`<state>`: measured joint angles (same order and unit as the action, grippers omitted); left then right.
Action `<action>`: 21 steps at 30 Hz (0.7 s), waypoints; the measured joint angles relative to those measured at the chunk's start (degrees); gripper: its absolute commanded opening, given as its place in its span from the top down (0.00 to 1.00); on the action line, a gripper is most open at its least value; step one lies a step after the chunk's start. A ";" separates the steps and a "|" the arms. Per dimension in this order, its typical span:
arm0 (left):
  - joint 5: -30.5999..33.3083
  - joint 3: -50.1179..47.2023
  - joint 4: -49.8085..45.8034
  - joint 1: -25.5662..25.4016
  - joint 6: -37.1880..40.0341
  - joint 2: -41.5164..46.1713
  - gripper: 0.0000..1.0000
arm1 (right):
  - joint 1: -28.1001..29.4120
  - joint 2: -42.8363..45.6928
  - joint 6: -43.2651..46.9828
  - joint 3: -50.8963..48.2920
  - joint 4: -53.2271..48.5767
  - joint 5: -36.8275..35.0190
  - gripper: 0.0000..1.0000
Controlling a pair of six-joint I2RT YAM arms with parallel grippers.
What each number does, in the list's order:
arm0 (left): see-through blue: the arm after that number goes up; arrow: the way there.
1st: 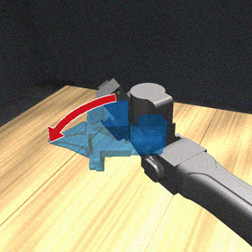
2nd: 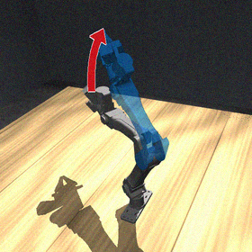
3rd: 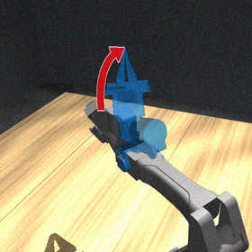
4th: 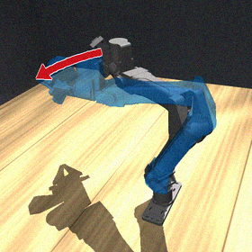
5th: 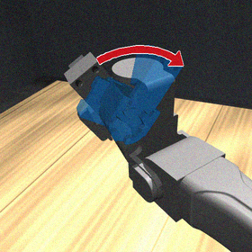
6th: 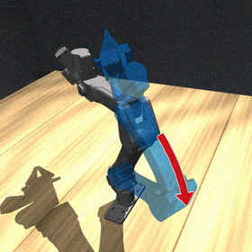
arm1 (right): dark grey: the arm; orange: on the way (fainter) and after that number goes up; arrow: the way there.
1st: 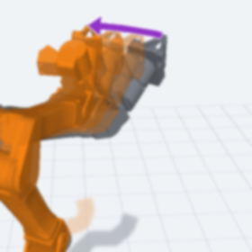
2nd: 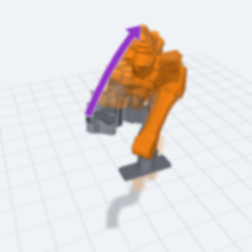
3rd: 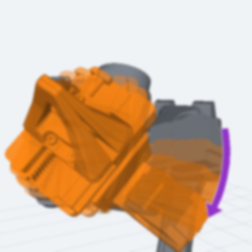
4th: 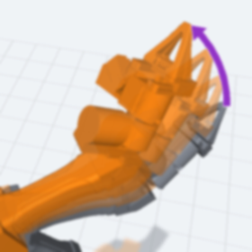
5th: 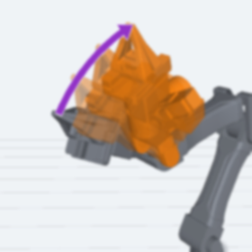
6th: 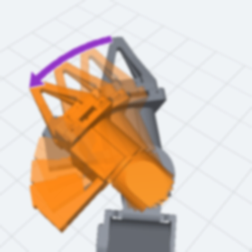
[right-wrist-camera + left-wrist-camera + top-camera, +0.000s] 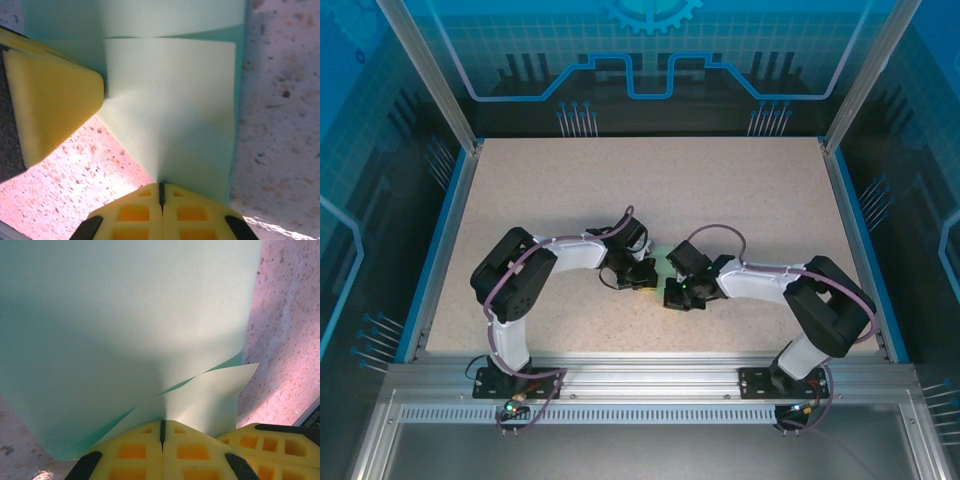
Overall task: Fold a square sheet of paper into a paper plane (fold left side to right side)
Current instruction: Third fold the triangle at the center of the table.
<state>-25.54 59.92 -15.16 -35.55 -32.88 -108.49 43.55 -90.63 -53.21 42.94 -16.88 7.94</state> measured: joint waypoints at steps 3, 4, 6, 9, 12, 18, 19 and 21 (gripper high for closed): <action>-0.02 0.07 0.02 -0.15 0.00 -0.07 0.97 | -0.11 1.42 -0.24 -1.42 -0.07 -0.02 1.00; 0.00 0.07 0.02 -0.20 0.00 -0.07 0.97 | -0.11 1.88 -0.39 -1.88 -0.15 -0.04 1.00; 0.00 0.15 -0.04 -0.20 0.00 -0.11 0.97 | -0.20 2.99 -0.55 -2.93 -0.31 -0.04 1.00; -0.02 0.37 -0.22 -0.20 0.00 -0.22 0.97 | -0.50 4.59 -0.66 -4.42 -0.66 -0.07 1.00; -0.04 0.37 -0.22 -0.31 0.00 -0.26 0.97 | -1.25 6.23 -0.81 -6.03 -0.61 0.00 1.00; -0.04 0.39 -0.20 -0.31 0.00 -0.26 0.97 | -2.58 8.87 -0.52 -7.98 -1.57 0.22 1.00; -0.07 0.39 -0.20 -0.31 0.00 -0.26 0.97 | -2.73 9.16 -0.33 -7.98 -2.27 0.22 1.00; -0.07 0.39 -0.17 -0.31 0.00 -0.26 0.97 | -2.84 10.14 0.55 -8.00 -4.24 0.24 1.00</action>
<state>-25.61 60.31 -15.33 -35.86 -32.88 -108.75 40.71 -80.49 -52.66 34.94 -21.12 8.19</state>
